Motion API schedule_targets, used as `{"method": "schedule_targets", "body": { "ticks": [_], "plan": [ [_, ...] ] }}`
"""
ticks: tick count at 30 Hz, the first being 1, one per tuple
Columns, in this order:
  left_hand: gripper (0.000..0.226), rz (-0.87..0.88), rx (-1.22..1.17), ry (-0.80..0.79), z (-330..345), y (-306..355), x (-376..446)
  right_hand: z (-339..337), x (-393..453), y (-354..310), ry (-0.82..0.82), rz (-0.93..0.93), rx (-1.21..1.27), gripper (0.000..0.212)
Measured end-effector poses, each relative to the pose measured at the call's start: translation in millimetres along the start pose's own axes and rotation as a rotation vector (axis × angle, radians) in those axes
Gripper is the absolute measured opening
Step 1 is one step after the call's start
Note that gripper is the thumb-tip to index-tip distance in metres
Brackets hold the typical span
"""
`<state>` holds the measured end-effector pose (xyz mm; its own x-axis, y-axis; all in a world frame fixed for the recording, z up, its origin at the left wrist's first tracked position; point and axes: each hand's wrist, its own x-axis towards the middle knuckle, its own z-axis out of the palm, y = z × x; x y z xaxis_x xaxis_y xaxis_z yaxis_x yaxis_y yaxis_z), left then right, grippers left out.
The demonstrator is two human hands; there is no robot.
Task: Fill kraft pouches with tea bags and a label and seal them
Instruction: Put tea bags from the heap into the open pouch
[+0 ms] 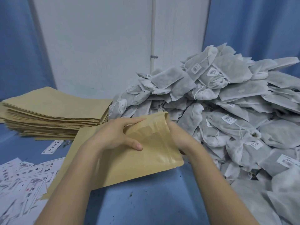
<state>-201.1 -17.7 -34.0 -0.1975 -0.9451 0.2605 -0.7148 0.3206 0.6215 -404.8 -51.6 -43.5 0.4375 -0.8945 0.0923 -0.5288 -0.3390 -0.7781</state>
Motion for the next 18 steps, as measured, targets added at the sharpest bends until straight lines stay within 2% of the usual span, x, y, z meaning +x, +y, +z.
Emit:
{"method": "schedule_targets", "body": {
  "ticks": [3,5,7,8,10,12,13,16,18],
  "plan": [
    [0.076,0.009,-0.002,-0.05,0.2,2.5,-0.1,5.4,-0.9,15.5,-0.129,0.124,0.087,0.032],
    [0.075,0.01,0.003,-0.087,0.6,2.8,-0.3,10.1,3.0,13.6,-0.125,0.25,0.228,0.027],
    [0.076,0.015,0.009,-0.084,0.4,3.0,0.6,8.6,2.8,8.9,-0.08,0.153,0.214,0.029],
    [0.076,0.024,0.012,-0.068,-0.1,2.6,1.4,5.9,7.6,12.6,0.009,0.081,0.205,0.03],
    [0.077,0.032,0.018,-0.02,-2.9,0.9,1.8,2.7,19.4,20.0,0.306,0.01,0.135,0.02],
    [0.078,0.024,-0.006,0.03,-8.2,-2.8,1.0,5.6,30.2,31.7,0.58,0.077,0.071,0.018],
    [0.079,0.019,-0.025,0.053,-10.9,-5.6,0.4,9.5,34.1,37.1,0.628,0.127,0.037,0.019],
    [0.084,-0.002,-0.027,0.101,-14.7,-13.5,-0.2,25.7,47.5,50.8,0.482,0.232,-0.171,0.035],
    [0.088,-0.02,0.022,0.111,-14.5,-18.2,-0.4,31.7,55.2,53.3,0.446,0.262,-0.368,0.045]
  ]
}}
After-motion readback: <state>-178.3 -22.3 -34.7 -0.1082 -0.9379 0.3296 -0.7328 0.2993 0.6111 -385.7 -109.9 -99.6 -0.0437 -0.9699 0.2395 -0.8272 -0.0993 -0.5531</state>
